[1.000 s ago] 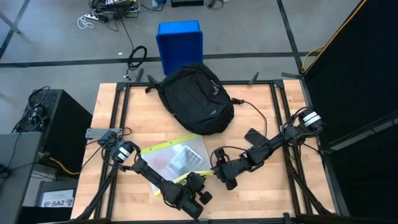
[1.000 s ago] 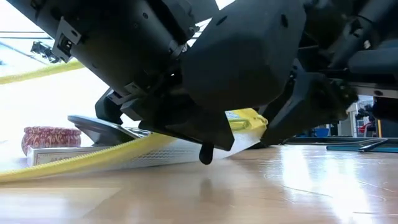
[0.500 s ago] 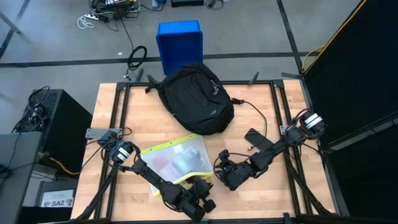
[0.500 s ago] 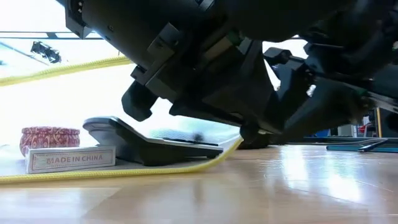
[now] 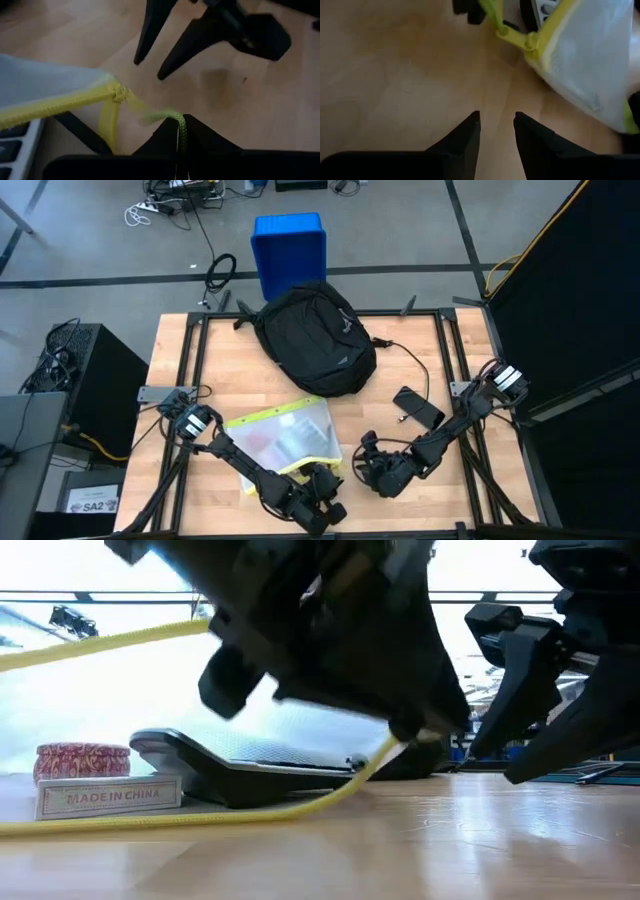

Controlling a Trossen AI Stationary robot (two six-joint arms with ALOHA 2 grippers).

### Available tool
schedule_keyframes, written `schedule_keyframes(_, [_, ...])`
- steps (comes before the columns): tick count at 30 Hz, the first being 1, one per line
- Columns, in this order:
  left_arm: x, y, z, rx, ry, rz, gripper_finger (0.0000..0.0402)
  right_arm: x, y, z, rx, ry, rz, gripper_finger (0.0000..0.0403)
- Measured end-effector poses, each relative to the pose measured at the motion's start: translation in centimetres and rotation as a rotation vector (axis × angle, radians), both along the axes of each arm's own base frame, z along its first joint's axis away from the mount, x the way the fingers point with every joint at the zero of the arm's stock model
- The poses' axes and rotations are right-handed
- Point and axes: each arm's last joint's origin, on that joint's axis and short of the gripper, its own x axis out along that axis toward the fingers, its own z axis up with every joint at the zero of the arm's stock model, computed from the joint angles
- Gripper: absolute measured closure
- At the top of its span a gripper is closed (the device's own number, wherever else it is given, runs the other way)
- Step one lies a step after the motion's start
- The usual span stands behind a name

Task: Unpack backpack
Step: Close the yellow zip bag

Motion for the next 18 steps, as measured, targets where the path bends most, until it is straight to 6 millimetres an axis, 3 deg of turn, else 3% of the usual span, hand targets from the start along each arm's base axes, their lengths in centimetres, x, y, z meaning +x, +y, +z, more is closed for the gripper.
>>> schedule_keyframes(8, [-0.7, 0.1, 2.7, 0.015, 0.005, -0.043, 0.0402, 0.7, 0.4, 0.6, -0.077, -0.086, 0.076, 0.0267])
schedule_keyframes(18, [-0.9, 0.2, 2.9, 0.017, 0.029, -0.053, 0.0402, 1.8, 0.9, 1.9, -0.144, -0.232, 0.166, 0.0196])
